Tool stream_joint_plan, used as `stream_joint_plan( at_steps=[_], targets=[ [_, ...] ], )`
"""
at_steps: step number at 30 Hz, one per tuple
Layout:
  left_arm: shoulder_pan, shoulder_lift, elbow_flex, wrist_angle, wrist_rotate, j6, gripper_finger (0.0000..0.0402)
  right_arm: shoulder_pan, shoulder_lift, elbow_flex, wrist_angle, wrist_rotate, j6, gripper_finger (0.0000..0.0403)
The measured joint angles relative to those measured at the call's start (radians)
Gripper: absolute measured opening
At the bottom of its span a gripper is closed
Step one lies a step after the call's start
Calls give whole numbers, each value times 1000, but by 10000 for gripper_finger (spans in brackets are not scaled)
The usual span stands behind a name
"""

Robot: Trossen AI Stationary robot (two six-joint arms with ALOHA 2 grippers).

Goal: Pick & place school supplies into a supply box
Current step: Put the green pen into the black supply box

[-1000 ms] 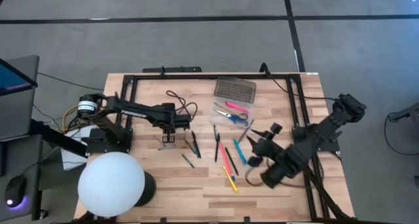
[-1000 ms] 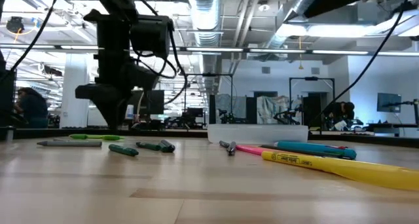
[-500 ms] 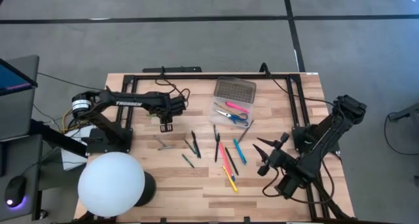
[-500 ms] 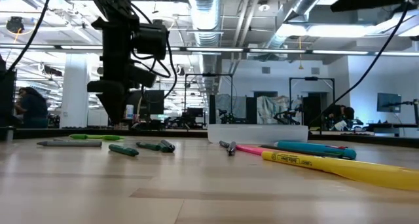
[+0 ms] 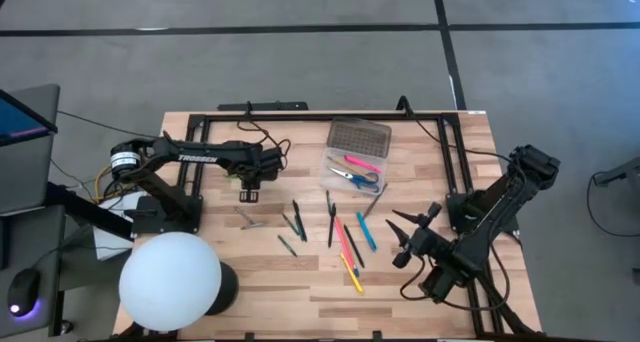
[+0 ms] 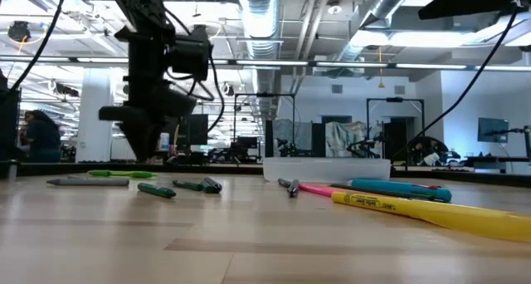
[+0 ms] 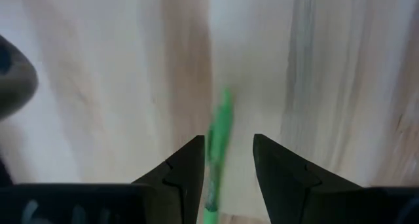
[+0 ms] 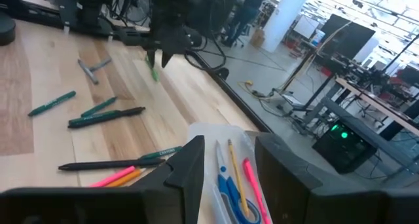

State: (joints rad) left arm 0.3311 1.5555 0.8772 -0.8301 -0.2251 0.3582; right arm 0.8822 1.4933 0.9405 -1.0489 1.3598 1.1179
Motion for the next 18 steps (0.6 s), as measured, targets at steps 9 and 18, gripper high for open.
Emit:
stream_joint_plan(
  at_steps=[9,18],
  targets=[
    [54,1,-123,51,-73,-1,126,0,0,0,7,0,-3,127],
    [123,-3,-143,111,12,-2,126,0,0,0,13,-1,-3,127]
  ],
)
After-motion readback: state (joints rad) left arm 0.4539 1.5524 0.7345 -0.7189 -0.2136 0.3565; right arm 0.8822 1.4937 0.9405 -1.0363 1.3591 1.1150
